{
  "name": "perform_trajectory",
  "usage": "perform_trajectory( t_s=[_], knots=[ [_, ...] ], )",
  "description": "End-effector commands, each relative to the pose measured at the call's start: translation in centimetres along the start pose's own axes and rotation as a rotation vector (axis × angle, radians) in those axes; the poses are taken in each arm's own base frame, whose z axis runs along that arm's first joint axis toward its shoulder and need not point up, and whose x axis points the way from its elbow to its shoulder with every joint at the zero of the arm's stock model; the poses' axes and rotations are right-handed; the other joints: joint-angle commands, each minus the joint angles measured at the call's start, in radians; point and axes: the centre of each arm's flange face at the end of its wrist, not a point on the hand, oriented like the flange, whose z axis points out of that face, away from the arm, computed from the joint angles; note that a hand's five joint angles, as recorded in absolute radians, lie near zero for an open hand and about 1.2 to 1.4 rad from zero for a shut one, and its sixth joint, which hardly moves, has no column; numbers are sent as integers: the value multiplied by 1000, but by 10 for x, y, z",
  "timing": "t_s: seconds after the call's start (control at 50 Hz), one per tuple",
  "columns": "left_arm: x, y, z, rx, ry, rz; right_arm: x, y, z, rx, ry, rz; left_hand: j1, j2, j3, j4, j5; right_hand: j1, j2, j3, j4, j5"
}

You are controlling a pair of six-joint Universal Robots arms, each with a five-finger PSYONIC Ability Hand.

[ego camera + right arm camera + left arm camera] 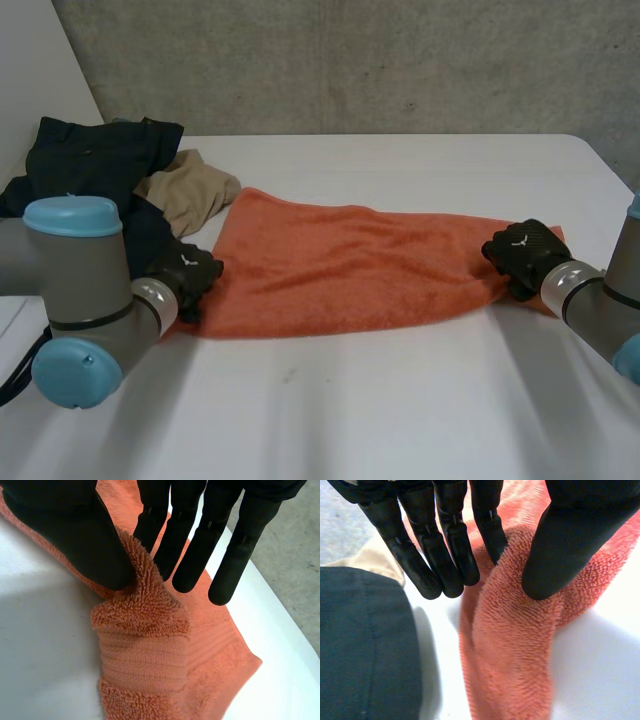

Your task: Fold the laundry.

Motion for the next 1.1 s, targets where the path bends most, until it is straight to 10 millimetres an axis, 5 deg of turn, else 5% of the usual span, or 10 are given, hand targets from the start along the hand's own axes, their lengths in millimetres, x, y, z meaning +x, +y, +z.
perform_trajectory(
  t_s=[0.02,0.12,0.28,0.36,0.58,0.66,0.9,0.92,0.98,1.1],
  knots=[
    [5,2,0,-20,11,18,5,2,0,-11,30,6,79,76,76,75,72,271,214,206,200,237],
    [3,3,5,-20,-2,14,4,3,1,-16,26,7,61,58,58,57,54,271,214,206,200,237],
    [-4,-3,6,-12,-34,18,7,-3,-5,-18,32,7,425,422,422,421,418,271,214,206,200,237],
    [-13,-23,-21,42,-50,-2,22,-19,-22,-20,65,25,425,422,422,421,418,271,214,206,200,237],
    [-60,-110,-138,459,-145,-263,121,-101,-97,156,270,24,425,422,422,421,418,271,214,206,200,237],
    [-62,-114,-139,479,-132,-310,125,-109,-82,228,239,70,425,422,422,421,418,271,214,206,200,237],
    [-26,-61,-43,143,-21,-343,71,-62,70,363,184,37,425,422,422,421,418,271,214,206,200,237],
    [-23,-59,-38,115,-15,-347,61,-56,84,378,188,31,425,422,422,421,418,-221,-278,-285,-292,-254],
    [-22,-58,-36,90,-13,-360,52,-53,95,385,209,20,425,422,422,421,418,-951,-1008,-1016,-1022,-984],
    [-26,-63,-44,91,-26,-405,63,-71,65,300,288,95,425,422,422,421,418,-951,-1008,-1016,-1022,-984]
  ],
)
